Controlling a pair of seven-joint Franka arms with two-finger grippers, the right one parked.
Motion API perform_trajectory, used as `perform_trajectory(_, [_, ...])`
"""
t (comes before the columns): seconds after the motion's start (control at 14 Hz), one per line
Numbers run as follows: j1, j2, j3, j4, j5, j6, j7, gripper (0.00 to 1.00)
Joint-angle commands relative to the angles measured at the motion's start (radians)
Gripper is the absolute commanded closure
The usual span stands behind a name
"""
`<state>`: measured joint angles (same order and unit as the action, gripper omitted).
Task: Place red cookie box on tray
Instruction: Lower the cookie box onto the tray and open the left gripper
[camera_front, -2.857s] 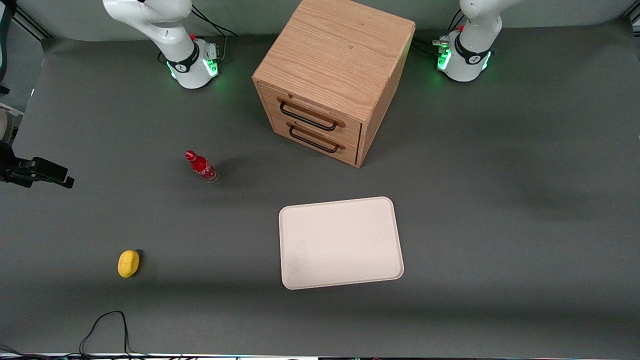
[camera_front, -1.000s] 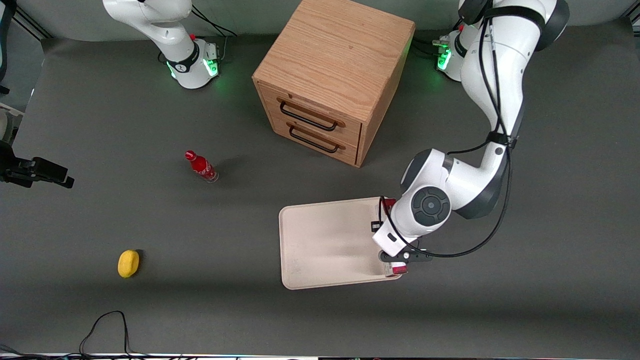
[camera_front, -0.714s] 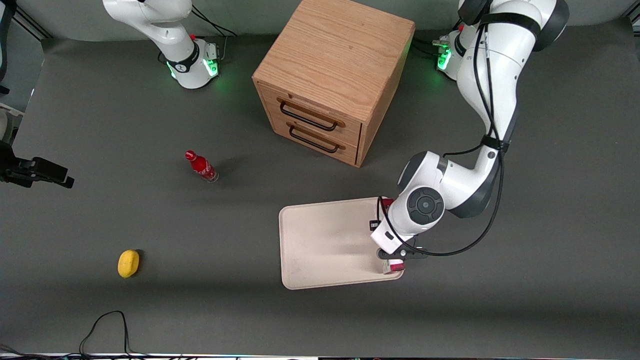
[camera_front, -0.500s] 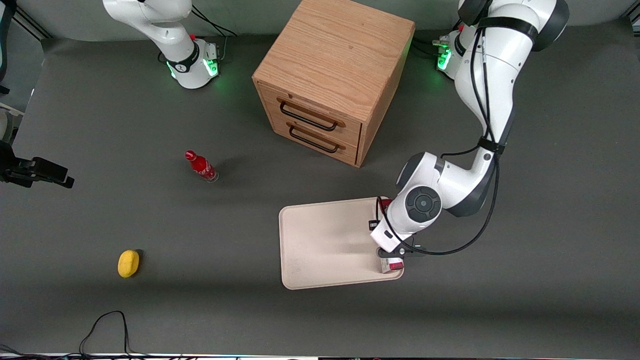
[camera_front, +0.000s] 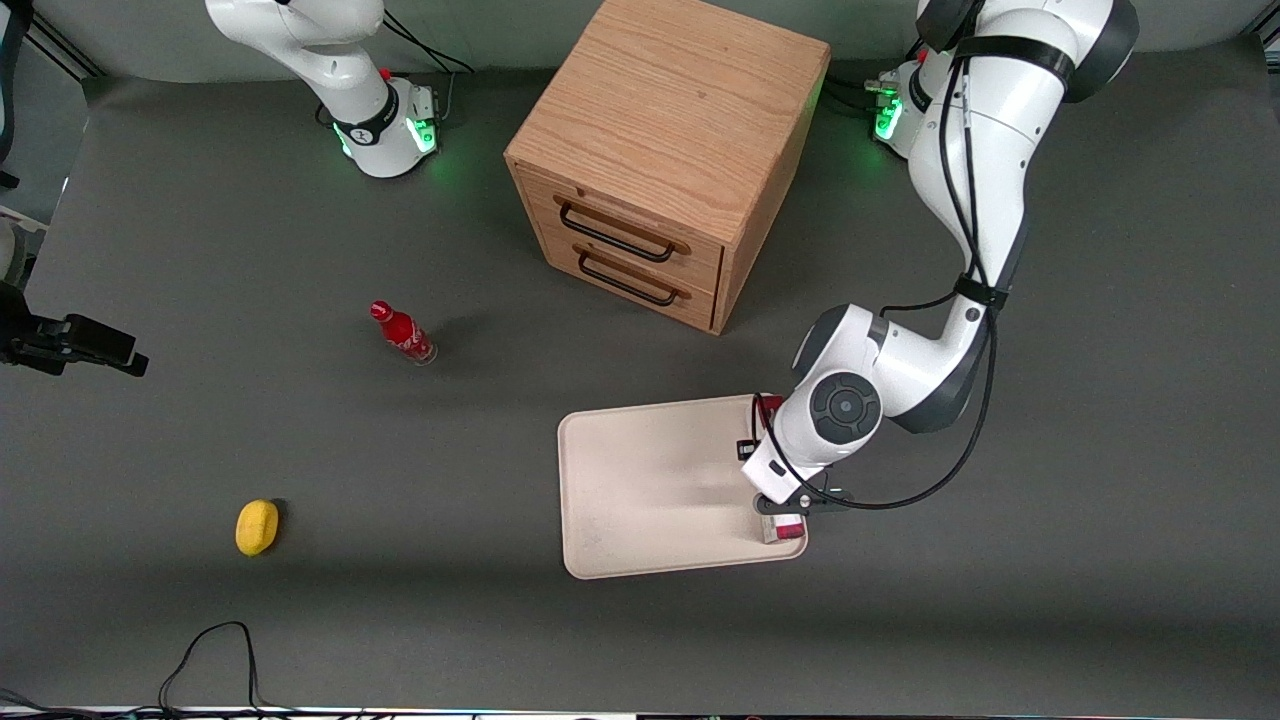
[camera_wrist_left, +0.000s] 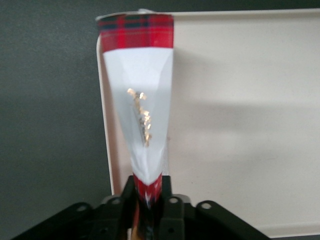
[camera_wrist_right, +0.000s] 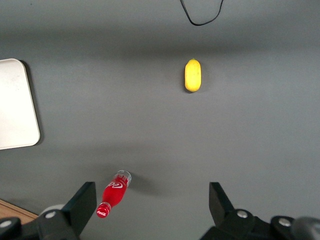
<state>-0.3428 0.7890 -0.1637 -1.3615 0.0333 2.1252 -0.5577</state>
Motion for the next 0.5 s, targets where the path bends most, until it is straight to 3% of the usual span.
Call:
perform_trajectory(0.0, [-0.005, -0.036, 0.004, -0.03, 0.017, -0.002, -0.044, 0.0])
perform_trajectory(0.43, [0.045, -0.112, 0.004, -0.028, 0.014, -0.112, 0.036, 0.0])
